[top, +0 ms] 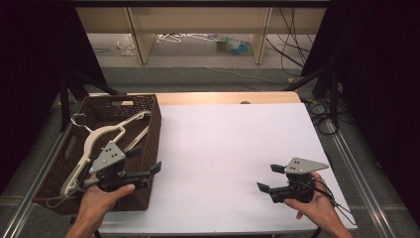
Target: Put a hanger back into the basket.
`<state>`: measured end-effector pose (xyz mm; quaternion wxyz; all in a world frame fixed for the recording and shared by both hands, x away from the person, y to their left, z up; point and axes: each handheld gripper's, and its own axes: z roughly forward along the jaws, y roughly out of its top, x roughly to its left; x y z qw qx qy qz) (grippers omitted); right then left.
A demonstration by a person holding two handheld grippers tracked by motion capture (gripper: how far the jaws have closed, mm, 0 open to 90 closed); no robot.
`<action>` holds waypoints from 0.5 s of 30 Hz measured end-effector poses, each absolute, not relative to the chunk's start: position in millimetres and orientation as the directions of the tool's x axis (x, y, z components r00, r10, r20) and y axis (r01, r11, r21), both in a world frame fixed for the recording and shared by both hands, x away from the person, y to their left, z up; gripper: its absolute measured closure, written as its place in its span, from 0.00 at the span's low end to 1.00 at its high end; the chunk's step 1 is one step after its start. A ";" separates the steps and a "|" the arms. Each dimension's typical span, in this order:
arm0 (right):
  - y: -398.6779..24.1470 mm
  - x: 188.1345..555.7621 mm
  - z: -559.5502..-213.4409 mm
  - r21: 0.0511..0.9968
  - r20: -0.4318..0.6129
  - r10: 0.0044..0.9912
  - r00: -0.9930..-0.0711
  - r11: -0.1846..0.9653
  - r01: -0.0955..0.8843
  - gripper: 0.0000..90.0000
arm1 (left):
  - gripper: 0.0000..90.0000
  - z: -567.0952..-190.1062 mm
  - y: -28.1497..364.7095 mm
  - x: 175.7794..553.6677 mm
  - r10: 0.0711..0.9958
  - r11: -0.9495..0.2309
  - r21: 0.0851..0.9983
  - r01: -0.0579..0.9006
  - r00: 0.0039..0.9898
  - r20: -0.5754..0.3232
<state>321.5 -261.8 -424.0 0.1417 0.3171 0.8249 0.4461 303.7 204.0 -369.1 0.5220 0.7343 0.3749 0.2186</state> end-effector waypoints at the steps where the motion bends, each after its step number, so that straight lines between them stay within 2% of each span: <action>1: -260.9 321.8 -425.0 0.830 0.053 0.644 -0.763 0.396 0.392 0.24 | 0.20 -370.1 202.1 302.5 0.777 -0.177 0.931 0.318 0.627 -0.066; 15: -254.9 316.3 -425.5 0.845 0.066 0.641 -0.765 0.371 0.384 0.24 | 0.20 -388.4 173.4 280.9 0.737 -0.199 0.934 0.296 0.673 -0.056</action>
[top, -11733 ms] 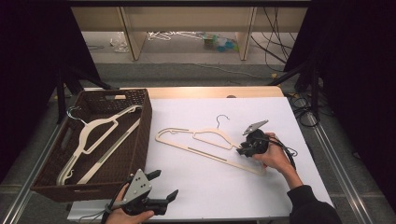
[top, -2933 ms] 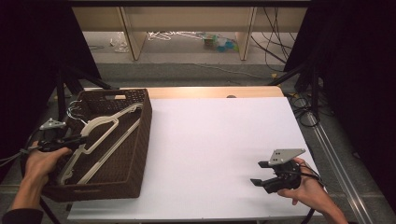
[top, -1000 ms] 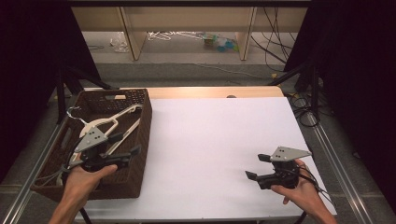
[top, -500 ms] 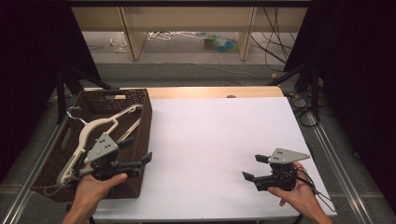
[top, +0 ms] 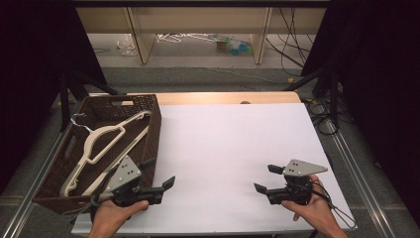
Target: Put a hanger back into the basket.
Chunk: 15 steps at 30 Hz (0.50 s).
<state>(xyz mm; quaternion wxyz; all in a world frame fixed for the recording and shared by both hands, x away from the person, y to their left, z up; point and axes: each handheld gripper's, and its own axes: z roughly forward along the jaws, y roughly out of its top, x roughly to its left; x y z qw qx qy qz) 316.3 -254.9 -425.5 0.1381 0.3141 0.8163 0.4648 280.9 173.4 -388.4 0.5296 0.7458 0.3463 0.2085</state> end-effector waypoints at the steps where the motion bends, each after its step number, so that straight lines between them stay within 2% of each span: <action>1: -254.4 315.9 -426.3 0.850 0.060 0.643 -0.764 0.369 0.377 0.23 | 0.20 -390.2 172.0 280.3 0.732 -0.205 0.932 0.299 0.679 -0.057; 12: -251.0 313.5 -428.1 0.870 0.046 0.623 -0.781 0.359 0.338 0.21 | 0.20 -413.3 159.0 274.9 0.718 -0.212 0.930 0.301 0.694 -0.061; 15: -250.5 310.8 -428.4 0.865 0.063 0.626 -0.777 0.353 0.355 0.21 | 0.20 -417.8 157.8 273.3 0.717 -0.216 0.928 0.303 0.695 -0.059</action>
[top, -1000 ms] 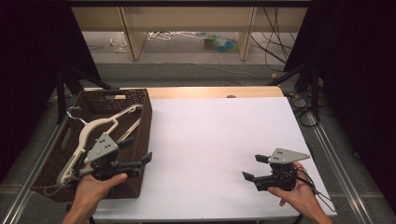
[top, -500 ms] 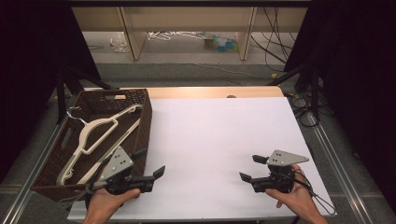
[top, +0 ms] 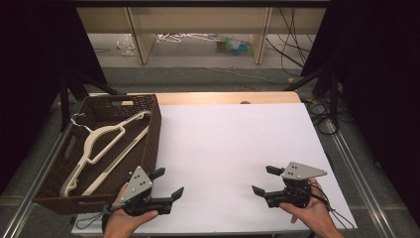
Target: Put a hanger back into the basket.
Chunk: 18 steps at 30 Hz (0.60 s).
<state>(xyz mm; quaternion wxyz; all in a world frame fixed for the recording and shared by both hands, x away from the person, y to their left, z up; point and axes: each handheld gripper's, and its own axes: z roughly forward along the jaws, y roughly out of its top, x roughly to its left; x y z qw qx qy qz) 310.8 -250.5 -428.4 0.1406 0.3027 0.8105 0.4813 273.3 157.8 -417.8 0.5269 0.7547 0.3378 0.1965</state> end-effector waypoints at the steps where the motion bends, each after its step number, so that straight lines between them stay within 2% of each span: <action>1: -250.9 310.3 -428.8 0.868 0.054 0.626 -0.778 0.356 0.347 0.21 | 0.20 -419.3 158.0 273.5 0.713 -0.215 0.930 0.299 0.699 -0.060; 18: -255.7 282.7 -428.3 0.871 0.037 0.641 -0.767 0.356 0.340 0.20 | 0.19 -434.5 165.2 265.4 0.731 -0.212 0.932 0.294 0.680 -0.049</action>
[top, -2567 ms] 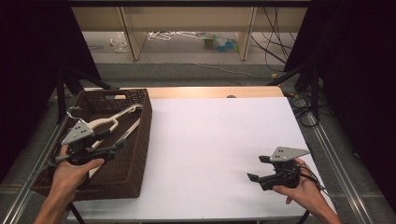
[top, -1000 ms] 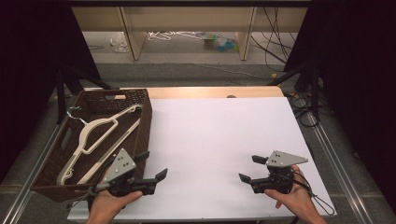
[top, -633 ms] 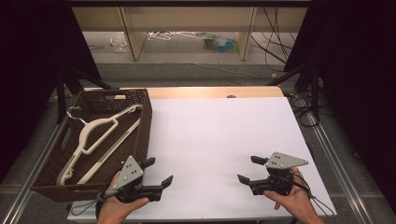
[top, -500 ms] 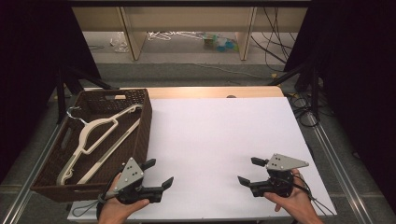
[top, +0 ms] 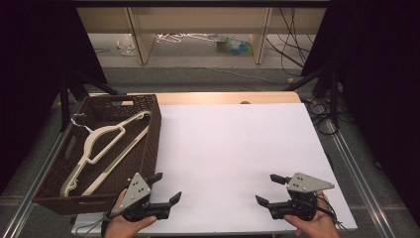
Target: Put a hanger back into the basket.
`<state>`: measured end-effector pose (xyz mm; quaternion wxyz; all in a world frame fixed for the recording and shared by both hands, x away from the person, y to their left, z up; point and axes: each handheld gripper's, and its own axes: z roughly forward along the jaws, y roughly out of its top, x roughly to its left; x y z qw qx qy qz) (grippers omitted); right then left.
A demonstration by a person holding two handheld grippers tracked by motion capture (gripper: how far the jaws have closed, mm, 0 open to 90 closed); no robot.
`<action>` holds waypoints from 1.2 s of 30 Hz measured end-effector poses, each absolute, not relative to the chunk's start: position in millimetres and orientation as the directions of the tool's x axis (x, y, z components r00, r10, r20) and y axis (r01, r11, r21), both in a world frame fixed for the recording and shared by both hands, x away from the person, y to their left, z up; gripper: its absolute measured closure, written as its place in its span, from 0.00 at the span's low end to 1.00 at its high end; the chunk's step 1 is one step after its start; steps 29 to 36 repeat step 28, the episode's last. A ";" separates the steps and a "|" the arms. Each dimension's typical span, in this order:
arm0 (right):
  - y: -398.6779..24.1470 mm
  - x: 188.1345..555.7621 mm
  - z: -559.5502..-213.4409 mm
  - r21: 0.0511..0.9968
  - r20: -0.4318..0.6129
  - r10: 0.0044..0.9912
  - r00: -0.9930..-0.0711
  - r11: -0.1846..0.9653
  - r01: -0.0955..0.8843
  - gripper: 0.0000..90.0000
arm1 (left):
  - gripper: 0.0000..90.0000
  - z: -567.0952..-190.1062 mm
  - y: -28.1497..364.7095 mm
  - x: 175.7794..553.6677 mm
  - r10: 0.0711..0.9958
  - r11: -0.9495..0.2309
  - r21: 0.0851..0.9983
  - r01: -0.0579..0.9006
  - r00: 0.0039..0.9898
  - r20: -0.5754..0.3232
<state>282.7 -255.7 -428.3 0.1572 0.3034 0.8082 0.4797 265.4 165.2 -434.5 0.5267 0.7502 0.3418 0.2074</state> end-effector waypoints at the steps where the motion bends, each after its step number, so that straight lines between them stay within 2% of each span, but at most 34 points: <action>1: -255.6 281.2 -428.3 0.870 0.042 0.641 -0.766 0.353 0.343 0.20 | 0.19 -434.9 166.2 264.8 0.727 -0.206 0.935 0.290 0.685 -0.053; 4: -254.9 278.6 -430.0 0.865 0.046 0.633 -0.773 0.362 0.348 0.19 | 0.19 -434.8 168.6 263.0 0.720 -0.232 0.932 0.279 0.694 -0.028; 36: -254.9 280.4 -435.7 0.859 0.046 0.630 -0.776 0.371 0.352 0.19 | 0.19 -437.2 166.2 261.8 0.714 -0.248 0.924 0.292 0.699 -0.029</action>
